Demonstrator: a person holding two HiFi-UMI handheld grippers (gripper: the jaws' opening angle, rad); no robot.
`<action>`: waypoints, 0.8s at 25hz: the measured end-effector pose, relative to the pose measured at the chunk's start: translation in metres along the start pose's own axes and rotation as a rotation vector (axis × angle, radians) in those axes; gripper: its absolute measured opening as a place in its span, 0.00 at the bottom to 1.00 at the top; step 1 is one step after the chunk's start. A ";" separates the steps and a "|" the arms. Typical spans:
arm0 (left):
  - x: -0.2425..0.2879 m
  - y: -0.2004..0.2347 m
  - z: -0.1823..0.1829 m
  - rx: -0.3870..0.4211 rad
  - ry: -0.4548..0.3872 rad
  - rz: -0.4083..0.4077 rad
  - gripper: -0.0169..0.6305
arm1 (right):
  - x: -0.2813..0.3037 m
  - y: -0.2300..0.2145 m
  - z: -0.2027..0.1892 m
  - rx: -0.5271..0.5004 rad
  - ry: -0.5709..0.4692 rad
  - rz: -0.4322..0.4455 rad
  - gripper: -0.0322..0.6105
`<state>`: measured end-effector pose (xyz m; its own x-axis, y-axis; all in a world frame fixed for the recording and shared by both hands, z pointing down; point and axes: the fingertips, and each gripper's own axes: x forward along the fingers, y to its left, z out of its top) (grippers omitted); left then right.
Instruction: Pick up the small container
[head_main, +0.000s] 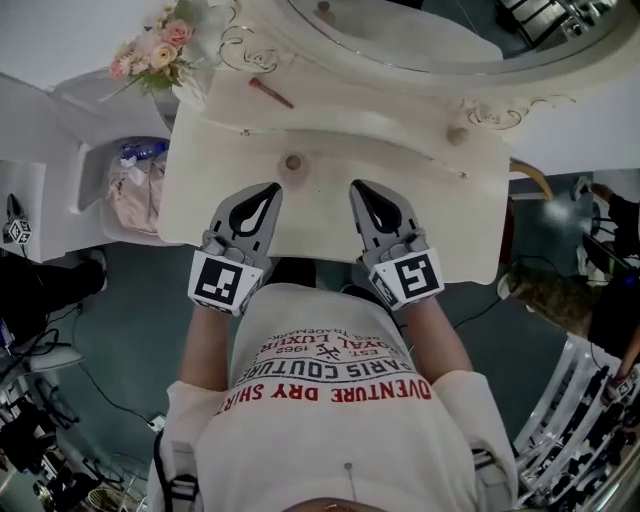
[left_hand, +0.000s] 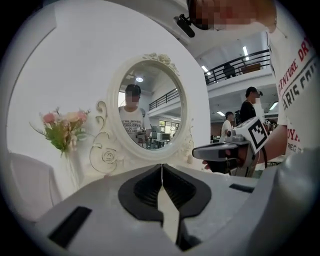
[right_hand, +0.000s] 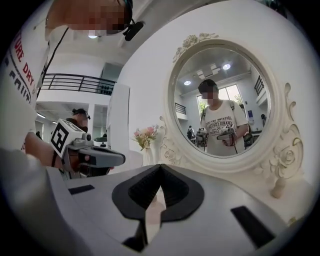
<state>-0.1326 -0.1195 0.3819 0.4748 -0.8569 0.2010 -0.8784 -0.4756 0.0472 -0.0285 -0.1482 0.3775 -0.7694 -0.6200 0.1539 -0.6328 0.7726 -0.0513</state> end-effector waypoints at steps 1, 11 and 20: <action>0.007 0.004 -0.009 0.009 0.017 -0.023 0.03 | 0.006 -0.002 -0.003 0.007 0.004 -0.015 0.05; 0.056 0.028 -0.086 -0.004 0.140 -0.197 0.26 | 0.038 -0.021 -0.052 0.083 0.077 -0.134 0.05; 0.091 0.025 -0.128 0.017 0.120 -0.281 0.38 | 0.046 -0.038 -0.070 0.077 0.041 -0.213 0.05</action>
<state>-0.1181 -0.1842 0.5265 0.6883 -0.6620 0.2966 -0.7120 -0.6949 0.1014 -0.0344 -0.1964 0.4553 -0.6147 -0.7606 0.2089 -0.7864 0.6113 -0.0885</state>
